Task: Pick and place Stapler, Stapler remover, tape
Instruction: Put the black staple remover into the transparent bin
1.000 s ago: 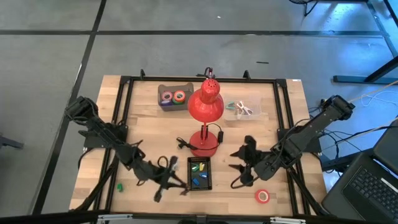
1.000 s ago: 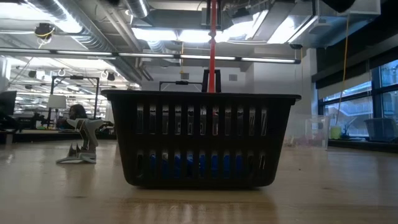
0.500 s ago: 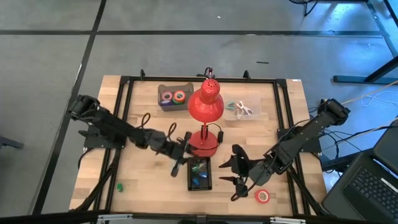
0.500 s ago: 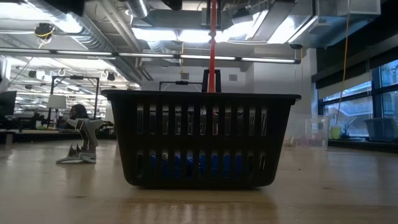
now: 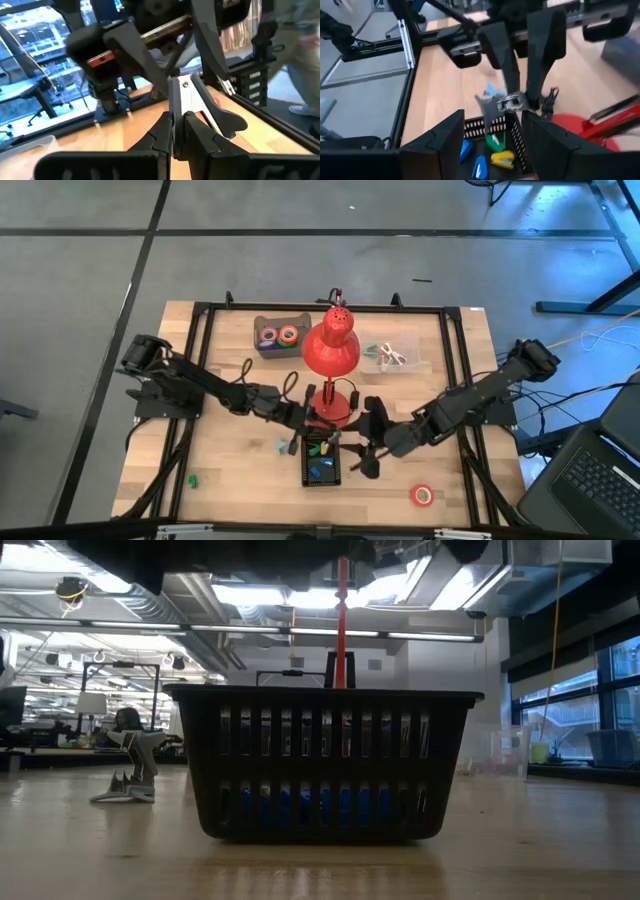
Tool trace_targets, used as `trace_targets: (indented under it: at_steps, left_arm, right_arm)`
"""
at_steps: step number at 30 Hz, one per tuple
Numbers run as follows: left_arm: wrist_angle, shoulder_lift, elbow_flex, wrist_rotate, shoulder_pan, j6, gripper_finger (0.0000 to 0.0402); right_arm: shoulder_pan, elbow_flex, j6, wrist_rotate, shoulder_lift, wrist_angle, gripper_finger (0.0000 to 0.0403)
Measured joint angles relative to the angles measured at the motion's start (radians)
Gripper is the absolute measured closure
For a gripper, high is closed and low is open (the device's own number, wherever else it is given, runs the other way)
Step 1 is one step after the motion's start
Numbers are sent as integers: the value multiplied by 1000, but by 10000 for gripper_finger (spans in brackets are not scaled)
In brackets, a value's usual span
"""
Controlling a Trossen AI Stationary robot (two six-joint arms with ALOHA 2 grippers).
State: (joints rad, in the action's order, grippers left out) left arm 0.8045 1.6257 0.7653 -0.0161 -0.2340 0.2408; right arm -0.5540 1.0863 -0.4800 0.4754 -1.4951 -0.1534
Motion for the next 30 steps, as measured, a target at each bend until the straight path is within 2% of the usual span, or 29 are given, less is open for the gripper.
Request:
trace_targets:
  at_steps: [7, 21, 25, 30]
  left_arm:
    - [-1, 46, 24, 2, -1, 8, 379]
    - [0, 42, 27, -18, 0, 8, 379]
    - [-1, 42, 27, -18, 0, 8, 379]
    - [-16, 41, 27, -19, 0, 8, 379]
  right_arm:
    - [48, 0, -72, -124, -39, -18, 202]
    - [70, 0, -96, -161, -108, -11, 209]
    - [77, 0, -95, -158, -108, -10, 246]
    - [80, 0, -95, -166, -108, -4, 333]
